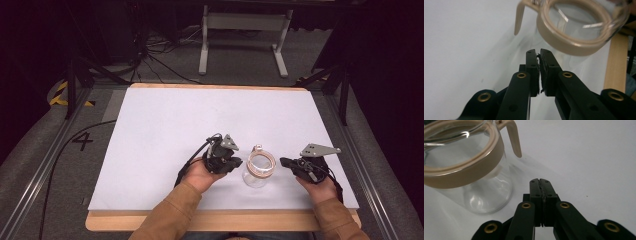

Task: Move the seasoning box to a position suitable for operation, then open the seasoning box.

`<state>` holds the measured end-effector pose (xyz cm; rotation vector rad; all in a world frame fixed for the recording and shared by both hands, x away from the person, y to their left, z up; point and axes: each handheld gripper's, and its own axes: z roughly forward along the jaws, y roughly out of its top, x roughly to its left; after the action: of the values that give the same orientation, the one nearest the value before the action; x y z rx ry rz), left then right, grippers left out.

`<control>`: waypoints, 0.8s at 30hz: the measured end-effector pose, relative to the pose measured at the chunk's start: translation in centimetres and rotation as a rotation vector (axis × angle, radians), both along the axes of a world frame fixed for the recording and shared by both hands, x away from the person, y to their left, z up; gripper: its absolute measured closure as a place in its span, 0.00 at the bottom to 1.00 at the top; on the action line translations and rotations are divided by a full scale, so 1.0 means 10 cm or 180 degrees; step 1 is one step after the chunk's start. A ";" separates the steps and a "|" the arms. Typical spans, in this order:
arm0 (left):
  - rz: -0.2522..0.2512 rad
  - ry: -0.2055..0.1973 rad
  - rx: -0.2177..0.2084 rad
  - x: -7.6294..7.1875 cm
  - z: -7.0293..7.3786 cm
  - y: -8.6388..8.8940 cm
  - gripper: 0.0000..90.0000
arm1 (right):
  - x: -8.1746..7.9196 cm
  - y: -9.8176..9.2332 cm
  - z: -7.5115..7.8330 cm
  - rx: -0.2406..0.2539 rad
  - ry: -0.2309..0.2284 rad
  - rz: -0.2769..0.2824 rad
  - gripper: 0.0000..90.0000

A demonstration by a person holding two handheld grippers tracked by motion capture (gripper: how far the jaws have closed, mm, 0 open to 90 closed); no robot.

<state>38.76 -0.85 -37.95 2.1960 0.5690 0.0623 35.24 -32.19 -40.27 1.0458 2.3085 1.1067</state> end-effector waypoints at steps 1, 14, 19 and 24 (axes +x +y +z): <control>-0.0021 0.0003 -0.0094 0.01 0.05 0.03 0.95 | -0.01 -0.01 0.00 0.0000 -0.0023 -0.0005 0.99; -0.0008 -0.0083 -0.0694 0.12 0.26 -0.04 0.94 | -0.15 -0.01 0.02 -0.0009 -0.0089 0.0007 0.99; -0.0040 -0.0069 -0.0831 0.21 0.27 -0.16 0.95 | -0.23 -0.02 0.03 0.0343 -0.0135 0.0192 0.99; -0.0094 -0.0015 -0.0869 0.31 0.23 -0.32 0.95 | -0.25 0.00 0.10 0.0528 -0.0221 0.0205 0.99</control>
<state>41.87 -4.10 -35.66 1.9375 0.5104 -0.0246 32.70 -32.14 -39.28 0.9804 2.2411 1.3575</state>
